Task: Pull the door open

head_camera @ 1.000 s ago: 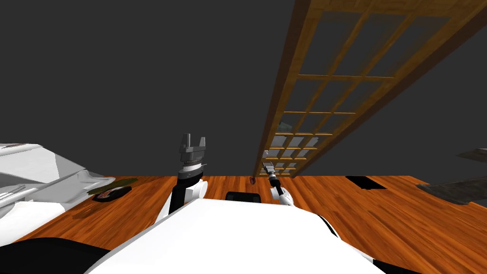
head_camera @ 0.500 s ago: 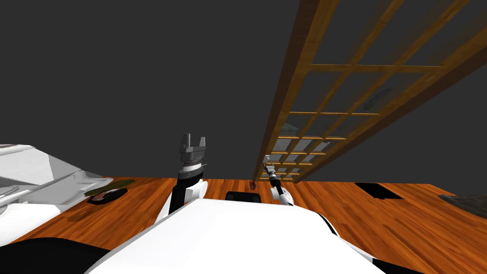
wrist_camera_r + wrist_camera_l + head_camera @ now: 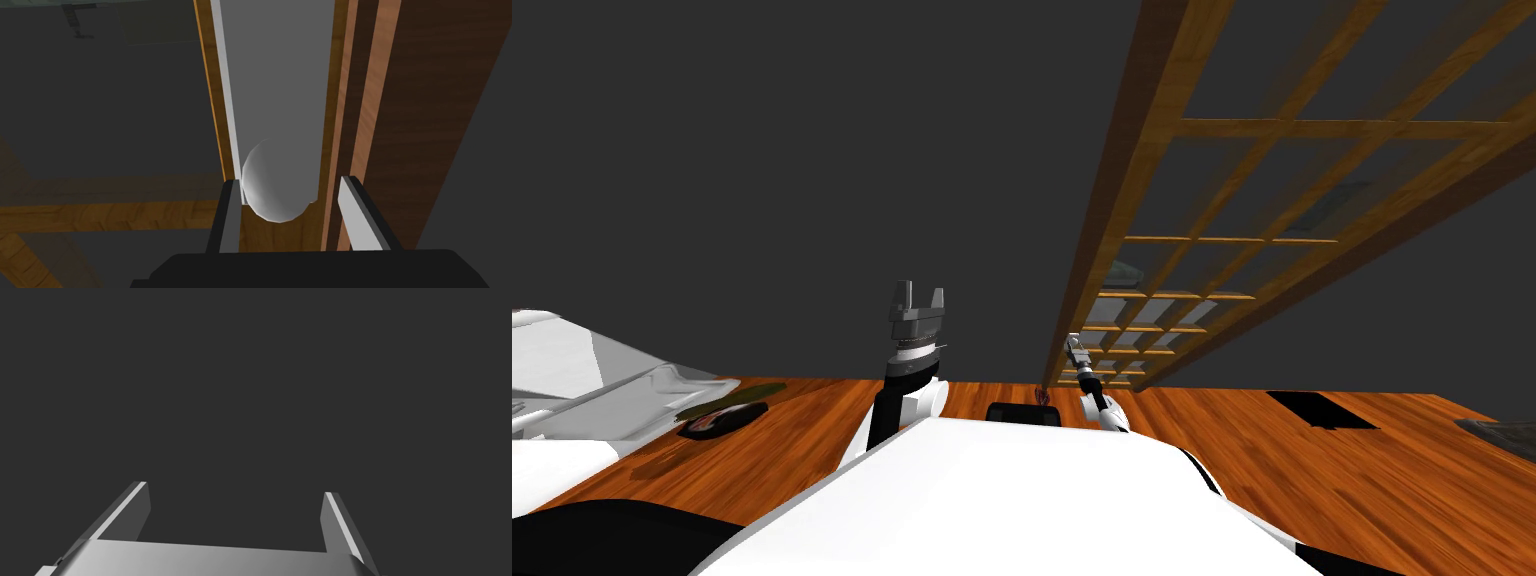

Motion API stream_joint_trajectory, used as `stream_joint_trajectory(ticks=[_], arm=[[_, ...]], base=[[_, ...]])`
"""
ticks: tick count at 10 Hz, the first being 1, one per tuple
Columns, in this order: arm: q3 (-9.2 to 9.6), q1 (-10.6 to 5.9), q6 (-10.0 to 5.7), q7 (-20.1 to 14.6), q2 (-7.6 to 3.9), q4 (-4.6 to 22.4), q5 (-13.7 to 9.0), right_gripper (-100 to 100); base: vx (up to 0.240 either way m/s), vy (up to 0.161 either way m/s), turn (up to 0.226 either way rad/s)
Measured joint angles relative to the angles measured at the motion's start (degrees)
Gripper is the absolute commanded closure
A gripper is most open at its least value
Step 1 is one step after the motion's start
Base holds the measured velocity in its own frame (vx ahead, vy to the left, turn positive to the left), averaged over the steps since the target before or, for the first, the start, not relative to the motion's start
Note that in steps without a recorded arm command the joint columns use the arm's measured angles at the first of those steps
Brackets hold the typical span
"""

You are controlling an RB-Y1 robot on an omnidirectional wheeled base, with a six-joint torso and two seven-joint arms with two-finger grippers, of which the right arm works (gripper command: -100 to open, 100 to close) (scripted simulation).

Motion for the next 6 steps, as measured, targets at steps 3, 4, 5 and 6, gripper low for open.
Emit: stream_joint_trajectory(ticks=[3, 4, 5, 6], arm=[[-0.06, 0.04, 0.03, 0.0, -0.09, 0.0, 0.0, 100], [-0.07, 0.04, 0.03, 0.0, -0.1, 0.0, 0.0, 100], [-0.09, 0.05, 0.03, 0.0, -0.13, 0.0, -0.1, 100], [-0.25, -0.13, -0.07, -0.7, -0.33, 0.0, 0.0, 100]], base=[[-0.001, -0.003, 0.001], [0.001, 0.006, 0.004], [-0.054, 0.029, 0.001], [-0.092, 0.022, -0.009]])
